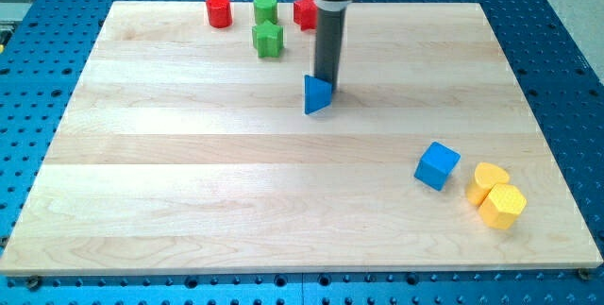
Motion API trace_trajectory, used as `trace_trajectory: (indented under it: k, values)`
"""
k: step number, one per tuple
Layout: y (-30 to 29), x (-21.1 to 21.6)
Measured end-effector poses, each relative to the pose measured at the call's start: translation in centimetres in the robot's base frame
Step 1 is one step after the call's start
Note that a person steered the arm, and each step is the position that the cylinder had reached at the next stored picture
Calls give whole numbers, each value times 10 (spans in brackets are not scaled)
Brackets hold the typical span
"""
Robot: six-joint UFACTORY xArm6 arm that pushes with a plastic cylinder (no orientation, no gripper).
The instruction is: Place the triangle at the top of the heart
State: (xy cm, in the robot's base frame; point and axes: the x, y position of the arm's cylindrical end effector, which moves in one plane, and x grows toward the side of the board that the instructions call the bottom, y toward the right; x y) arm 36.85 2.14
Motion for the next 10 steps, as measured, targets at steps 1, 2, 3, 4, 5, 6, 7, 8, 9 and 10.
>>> trace_trajectory:
  k: [1,2,3,4,5,6,7,8,9,10]
  values:
    - [-57,-2]
    - [-35,35]
    - [-2,37]
    - [57,55]
    - [50,35]
    - [68,35]
    - [118,53]
    - [126,65]
    - [77,40]
    - [120,37]
